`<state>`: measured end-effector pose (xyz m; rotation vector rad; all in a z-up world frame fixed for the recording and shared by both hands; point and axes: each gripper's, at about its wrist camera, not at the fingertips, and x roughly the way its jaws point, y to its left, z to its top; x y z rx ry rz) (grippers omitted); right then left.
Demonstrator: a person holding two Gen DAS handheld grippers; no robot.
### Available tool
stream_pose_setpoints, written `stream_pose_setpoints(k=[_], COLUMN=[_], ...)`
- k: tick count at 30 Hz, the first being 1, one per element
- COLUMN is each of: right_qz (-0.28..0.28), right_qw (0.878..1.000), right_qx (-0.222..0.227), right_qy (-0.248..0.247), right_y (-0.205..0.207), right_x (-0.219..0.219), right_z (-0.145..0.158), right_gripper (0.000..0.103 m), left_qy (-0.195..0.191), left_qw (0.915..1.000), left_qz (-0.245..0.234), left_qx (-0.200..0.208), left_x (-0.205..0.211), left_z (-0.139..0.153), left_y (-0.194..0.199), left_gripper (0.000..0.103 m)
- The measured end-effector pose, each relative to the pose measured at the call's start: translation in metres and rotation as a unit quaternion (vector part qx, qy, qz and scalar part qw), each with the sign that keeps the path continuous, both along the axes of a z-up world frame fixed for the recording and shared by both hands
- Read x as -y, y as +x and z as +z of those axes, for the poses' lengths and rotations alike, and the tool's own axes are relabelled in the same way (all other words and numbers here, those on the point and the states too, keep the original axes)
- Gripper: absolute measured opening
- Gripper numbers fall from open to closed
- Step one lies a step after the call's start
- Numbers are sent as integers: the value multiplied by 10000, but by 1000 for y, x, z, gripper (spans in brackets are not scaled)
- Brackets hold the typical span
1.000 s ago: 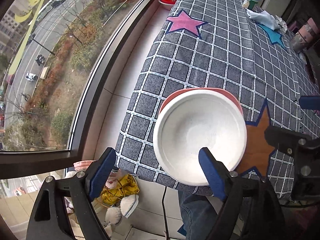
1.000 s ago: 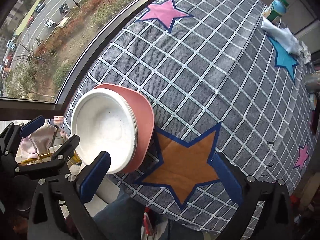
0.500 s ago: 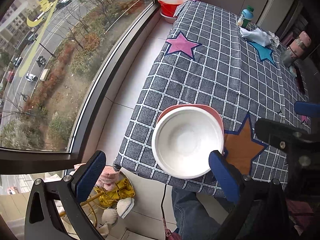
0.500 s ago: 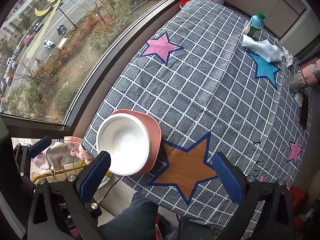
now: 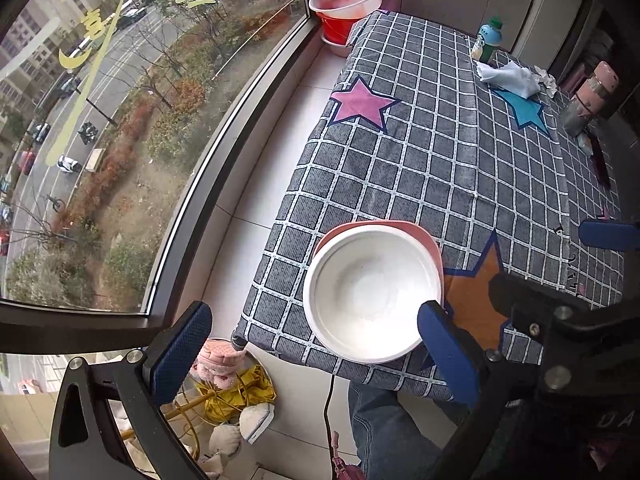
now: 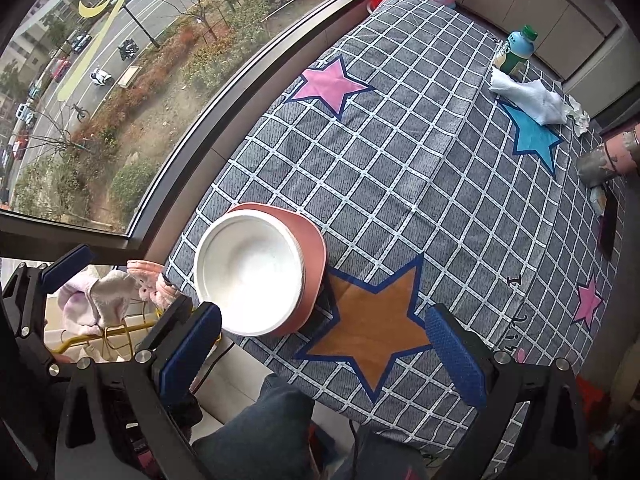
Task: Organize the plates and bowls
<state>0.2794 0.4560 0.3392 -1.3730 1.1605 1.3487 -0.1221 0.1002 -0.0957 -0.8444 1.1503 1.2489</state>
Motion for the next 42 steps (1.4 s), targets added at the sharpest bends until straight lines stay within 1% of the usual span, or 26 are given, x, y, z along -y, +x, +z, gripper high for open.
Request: stream_pose_setpoints(k=[8, 18, 28, 38, 42], right_qz=[-42, -35, -98, -56, -129], right_qw=[10000, 10000, 10000, 10000, 9999], right_qx=[-1, -1, 8, 1, -4], right_qy=[5, 1, 6, -7, -28], right_y=[1, 1, -1, 2, -2], right_x=[4, 1, 11, 2, 8], right_z=[2, 2, 3, 2, 2], right_gripper=[102, 102, 102, 102, 102], left_qy=[79, 78, 93, 82, 77], left_qw=[10000, 9999, 9999, 9999, 9999], left_qz=[-51, -66, -58, -70, -69], left_qx=[-32, -31, -37, -41, -43], left_x=[1, 0, -1, -3, -3], left_z=[4, 4, 5, 5, 5], left_y=[2, 2, 3, 3, 3], left_gripper=[103, 103, 103, 103, 103])
